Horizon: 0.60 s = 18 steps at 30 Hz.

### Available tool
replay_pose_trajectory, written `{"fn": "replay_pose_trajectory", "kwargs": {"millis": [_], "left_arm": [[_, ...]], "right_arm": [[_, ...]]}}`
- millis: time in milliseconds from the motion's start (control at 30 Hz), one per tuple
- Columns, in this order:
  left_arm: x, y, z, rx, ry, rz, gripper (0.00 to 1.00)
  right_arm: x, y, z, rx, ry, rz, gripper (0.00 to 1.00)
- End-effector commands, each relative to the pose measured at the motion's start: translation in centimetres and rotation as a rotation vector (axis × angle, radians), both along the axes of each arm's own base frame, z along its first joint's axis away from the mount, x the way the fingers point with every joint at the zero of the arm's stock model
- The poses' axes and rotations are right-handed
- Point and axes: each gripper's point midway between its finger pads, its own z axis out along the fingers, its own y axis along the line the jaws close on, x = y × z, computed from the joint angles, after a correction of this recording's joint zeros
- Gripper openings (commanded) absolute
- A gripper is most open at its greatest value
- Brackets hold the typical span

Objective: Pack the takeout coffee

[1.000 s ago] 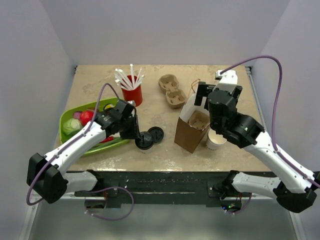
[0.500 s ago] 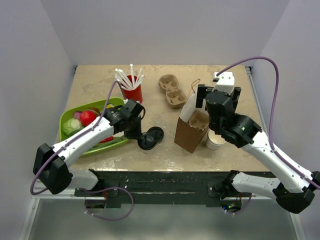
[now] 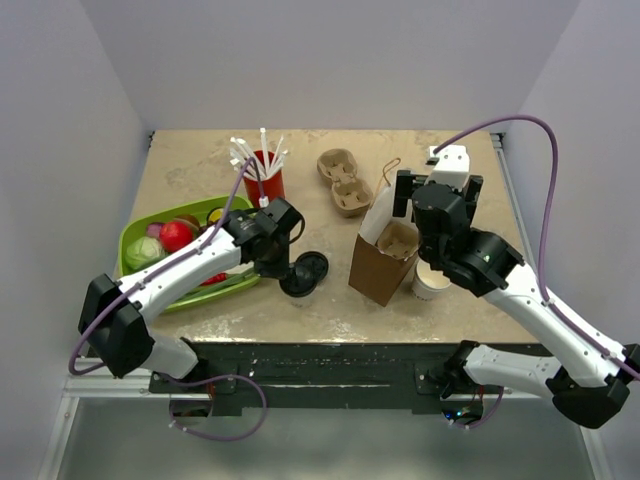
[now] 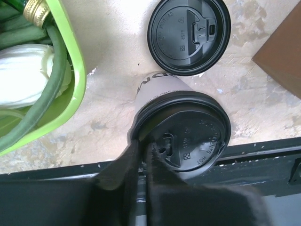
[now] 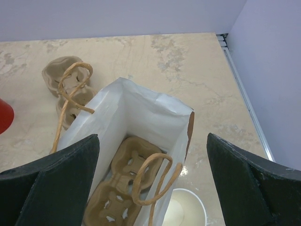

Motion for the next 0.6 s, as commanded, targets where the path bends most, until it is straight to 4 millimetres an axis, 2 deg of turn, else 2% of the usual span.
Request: {"fn": "replay_pose_trajectory", "kwargs": {"millis": [0,367,567], "left_arm": [[0.0,0.2,-0.1,0.038,0.008,-0.014,0.0],[0.6,-0.9,2.2,-0.045,-0.055,-0.034,0.0],[1.2,-0.7,4.3,-0.067,-0.123,-0.024,0.0]], "right_arm": [[-0.3,-1.2,0.7,0.016,-0.034,-0.043,0.97],[-0.2,-1.0,0.6,0.015,-0.035,-0.03,0.97],[-0.2,-0.9,0.8,0.026,-0.038,-0.014,0.98]]}}
